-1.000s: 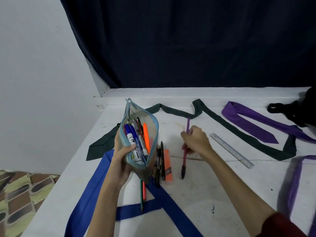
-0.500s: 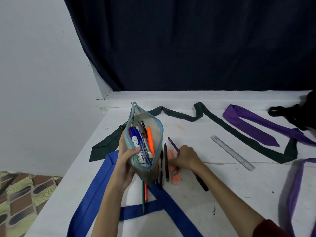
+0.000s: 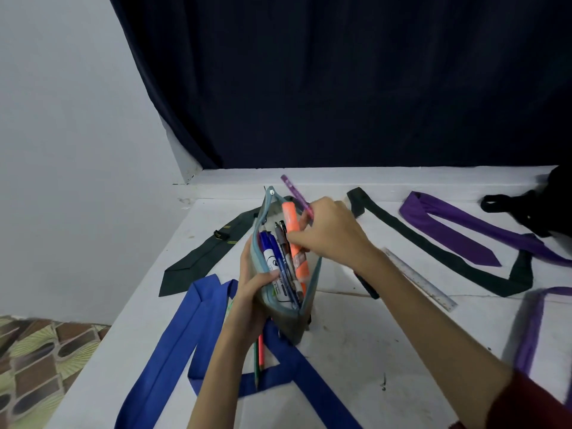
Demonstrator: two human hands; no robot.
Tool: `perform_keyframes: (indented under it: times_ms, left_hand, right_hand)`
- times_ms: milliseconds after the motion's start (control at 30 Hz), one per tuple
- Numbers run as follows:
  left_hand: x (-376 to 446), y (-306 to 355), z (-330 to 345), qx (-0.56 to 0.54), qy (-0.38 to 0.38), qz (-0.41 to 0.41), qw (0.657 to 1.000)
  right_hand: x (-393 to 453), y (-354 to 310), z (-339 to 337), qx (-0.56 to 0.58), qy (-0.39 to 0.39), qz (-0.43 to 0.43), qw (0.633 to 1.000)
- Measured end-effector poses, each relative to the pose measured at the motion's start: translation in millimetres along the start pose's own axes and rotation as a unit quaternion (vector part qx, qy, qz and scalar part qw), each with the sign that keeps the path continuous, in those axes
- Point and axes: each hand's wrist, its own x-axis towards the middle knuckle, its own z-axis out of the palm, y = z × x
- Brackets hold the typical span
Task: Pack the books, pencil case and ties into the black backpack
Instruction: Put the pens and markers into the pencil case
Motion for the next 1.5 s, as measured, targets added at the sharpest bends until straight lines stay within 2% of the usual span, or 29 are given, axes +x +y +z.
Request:
perform_keyframes:
  times_ms: [67, 100, 200, 267, 333, 367, 467, 600, 700, 800, 867, 1067, 1167, 1267, 1367, 1433, 1500]
  left_hand:
    - [0, -1, 1, -0.005, 0.002, -0.011, 1.000]
    - [0, -1, 1, -0.007, 0.000, -0.015, 1.000]
    - [2, -3, -1, -0.004, -0.003, -0.006, 1.000]
    - [2, -4, 1, -0.006, -0.004, 0.009, 1.000]
    - [3, -5, 4, -0.006, -0.007, 0.006, 1.000]
    - [3, -5, 6, -0.002, -0.008, 0.004, 1.000]
    - [4, -5, 8, 0.000, -0.011, 0.004, 1.000]
    - [5, -3, 9, -0.010, -0.018, -0.001, 1.000]
    - [5, -1, 10, -0.010, -0.016, -0.019, 1.000]
    - [3, 2, 11, -0.015, -0.010, -0.043, 0.999]
    - [3, 2, 11, -0.019, -0.002, -0.042, 0.999]
    - [1, 2, 11, -0.020, 0.001, -0.049, 0.999]
    - [-1, 0, 10, -0.018, 0.005, -0.054, 0.998]
    - [-3, 1, 5, -0.026, 0.019, -0.058, 0.998]
    - [-7, 5, -8, -0.059, 0.023, -0.041, 0.997]
    - [-9, 10, -21, -0.068, 0.034, -0.010, 0.997]
    - [-12, 16, -33, -0.071, 0.050, 0.003, 0.996]
  right_hand:
    - [1, 2, 3, -0.064, 0.012, -0.010, 0.998]
    - [1, 3, 2, -0.042, 0.015, -0.019, 0.999]
    - [7, -1, -8, 0.176, 0.024, -0.009, 0.984]
    - [9, -8, -22, 0.326, 0.040, 0.015, 0.944]
    - [10, -14, -33, 0.405, 0.069, 0.010, 0.911]
    - [10, -15, -35, 0.399, 0.094, -0.004, 0.912]
    - [10, -10, -36, 0.276, 0.142, -0.061, 0.949]
    - [4, 2, -24, 0.190, 0.061, -0.068, 0.977]
    - [1, 14, -15, 0.128, 0.053, -0.100, 0.985]
    - [1, 24, -10, -0.044, -0.022, -0.186, 0.981]
    - [-1, 25, -8, -0.149, -0.062, -0.199, 0.967]
    - [-2, 19, -6, -0.205, -0.113, -0.192, 0.953]
    - [1, 18, 0, -0.187, -0.132, -0.196, 0.954]
    - [3, 19, 3, -0.128, -0.077, -0.207, 0.967]
    - [9, 25, 4, 0.030, 0.082, -0.207, 0.974]
    - [15, 36, 11, 0.110, 0.166, -0.159, 0.967]
    - [20, 48, 23, 0.159, 0.165, -0.073, 0.971]
